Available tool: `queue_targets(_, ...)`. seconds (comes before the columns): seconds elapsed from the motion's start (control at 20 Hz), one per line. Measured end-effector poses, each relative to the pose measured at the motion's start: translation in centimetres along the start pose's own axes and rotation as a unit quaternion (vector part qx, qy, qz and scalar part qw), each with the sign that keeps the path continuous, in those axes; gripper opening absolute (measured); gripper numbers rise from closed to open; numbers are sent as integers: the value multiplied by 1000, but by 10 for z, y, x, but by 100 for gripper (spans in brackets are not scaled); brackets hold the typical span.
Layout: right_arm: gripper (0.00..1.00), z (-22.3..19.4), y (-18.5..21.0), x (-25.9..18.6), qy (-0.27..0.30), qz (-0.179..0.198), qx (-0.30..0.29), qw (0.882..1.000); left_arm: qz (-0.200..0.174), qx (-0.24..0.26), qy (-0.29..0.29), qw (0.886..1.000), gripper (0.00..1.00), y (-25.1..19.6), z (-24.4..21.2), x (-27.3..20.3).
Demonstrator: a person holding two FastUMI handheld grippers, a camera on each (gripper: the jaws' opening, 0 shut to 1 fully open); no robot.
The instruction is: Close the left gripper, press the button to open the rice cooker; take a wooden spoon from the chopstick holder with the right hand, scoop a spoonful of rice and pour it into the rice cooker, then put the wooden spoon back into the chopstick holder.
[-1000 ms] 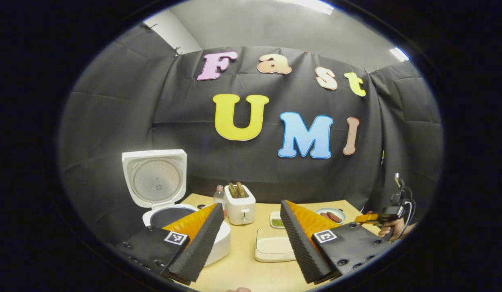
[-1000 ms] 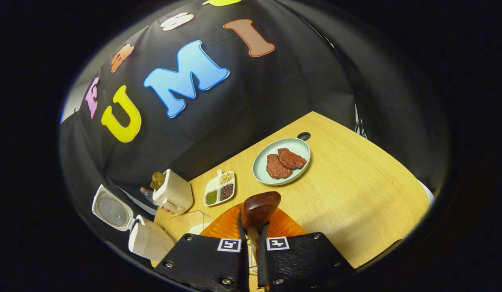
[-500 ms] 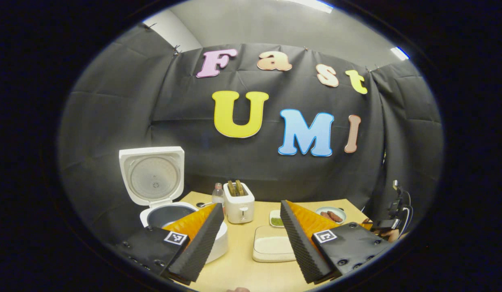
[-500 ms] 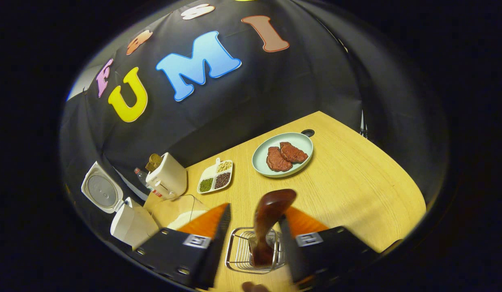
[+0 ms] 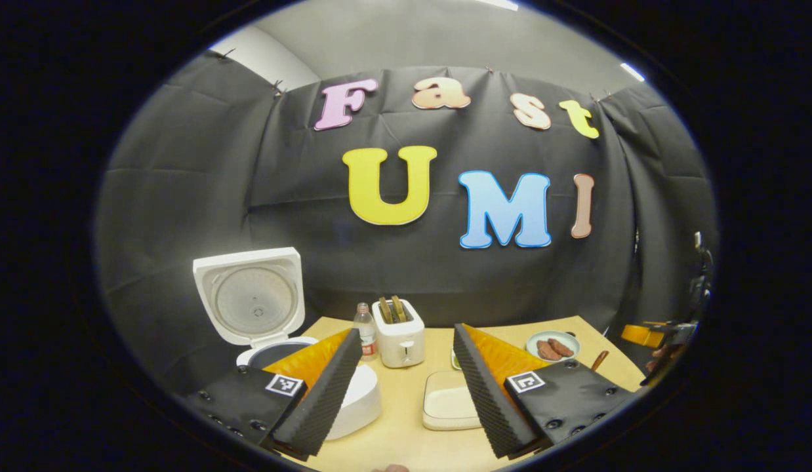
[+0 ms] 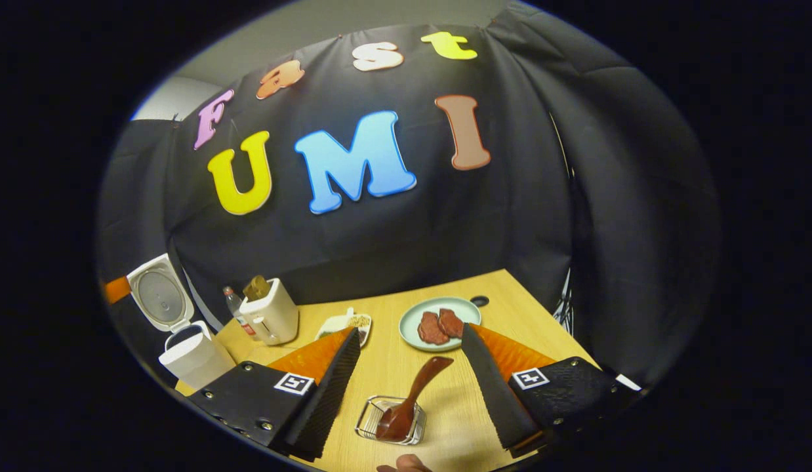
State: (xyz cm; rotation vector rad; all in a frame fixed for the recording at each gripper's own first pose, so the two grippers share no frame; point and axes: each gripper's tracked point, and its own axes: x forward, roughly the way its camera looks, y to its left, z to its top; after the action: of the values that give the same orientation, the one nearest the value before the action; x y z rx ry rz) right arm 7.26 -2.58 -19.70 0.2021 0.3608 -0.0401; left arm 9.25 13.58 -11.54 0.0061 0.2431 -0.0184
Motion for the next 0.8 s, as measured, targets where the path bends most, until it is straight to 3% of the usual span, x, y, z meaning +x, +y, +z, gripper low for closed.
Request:
queue_targets(0.1,94,19,22,-5,-15,7,-5,1000,25,-8,-8,1000,97,22,14,7)
queue_targets(0.25,94,43,57,-13,-34,26,-4,999,102,-1,-19,995,99,76,36,18)
queue_targets(0.45,94,49,86,-7,-37,37,-14,999,217,-28,-36,975,97,147,59,31)
queue_targets(0.6,94,49,102,-4,-31,39,-17,999,285,-17,-65,956,99,179,89,41)
queue_targets(0.7,94,50,110,-4,-33,42,-22,998,323,0,-61,944,96,201,99,55)
queue_targets(0.8,94,53,115,-4,-37,44,-27,998,328,-13,-48,943,99,219,101,82)
